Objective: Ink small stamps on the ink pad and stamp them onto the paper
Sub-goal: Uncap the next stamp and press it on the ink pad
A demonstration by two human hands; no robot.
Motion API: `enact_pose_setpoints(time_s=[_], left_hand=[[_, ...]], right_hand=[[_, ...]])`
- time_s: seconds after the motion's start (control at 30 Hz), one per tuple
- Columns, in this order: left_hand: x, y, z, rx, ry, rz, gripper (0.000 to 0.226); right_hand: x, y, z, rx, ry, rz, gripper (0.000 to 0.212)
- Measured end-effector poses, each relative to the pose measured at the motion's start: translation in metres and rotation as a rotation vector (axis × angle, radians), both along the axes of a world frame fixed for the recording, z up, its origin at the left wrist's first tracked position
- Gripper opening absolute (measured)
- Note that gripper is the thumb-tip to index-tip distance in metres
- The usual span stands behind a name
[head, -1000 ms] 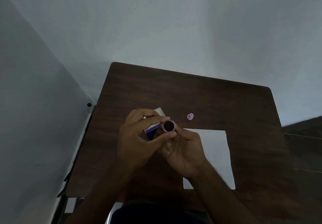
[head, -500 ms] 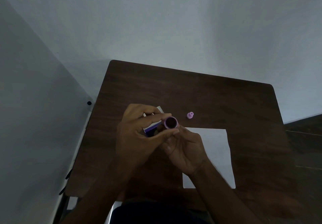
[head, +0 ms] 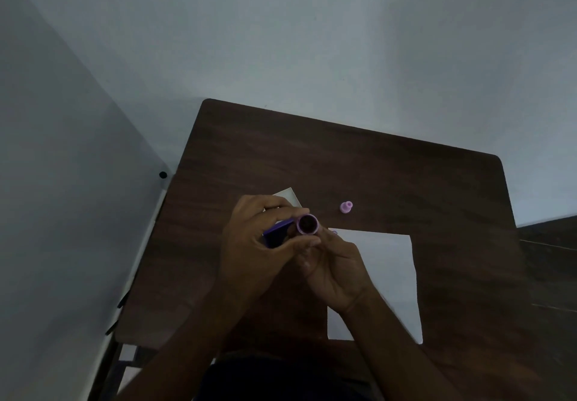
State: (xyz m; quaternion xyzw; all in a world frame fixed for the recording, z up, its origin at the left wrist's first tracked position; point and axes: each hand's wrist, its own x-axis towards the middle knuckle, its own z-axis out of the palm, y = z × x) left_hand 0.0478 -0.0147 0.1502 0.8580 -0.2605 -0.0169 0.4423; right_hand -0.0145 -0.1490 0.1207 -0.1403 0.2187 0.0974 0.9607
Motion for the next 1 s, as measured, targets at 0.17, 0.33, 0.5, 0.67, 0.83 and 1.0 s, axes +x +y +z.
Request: enact_pose_setpoints(time_s=[0.17,0.33,0.5,0.67,0.83,1.0], left_hand=[[0.003,0.006,-0.071,0.064,0.327,0.089,0.065],[-0.010,0.026,-0.138,0.325,0.406,0.083,0.068],[-0.015,0.017,-0.163,0.522,0.402,0.073,0.116],[-0.009,0.006,-0.175,0.547,0.425,0.153,0.112],[-0.013,0.011,-0.182,0.616,0.173,0.171,0.093],[-0.013,0.016,-0.190,0.618,0.182,0.200,0.088]], right_hand=[[0.007,-0.017,-0.029,-0.487,0.116,0.146,0.032],[0.025,-0.024,-0.048,-1.609,0.233,0.611,0.014],[0.049,-0.012,-0.068,-1.970,0.033,1.100,0.020],[0.063,0.004,-0.087,-1.987,0.082,1.336,0.044],[0.037,0.014,-0.111,-2.243,-0.209,0.999,0.028],[0.038,0.018,-0.136,-2.248,-0.261,1.192,0.042]])
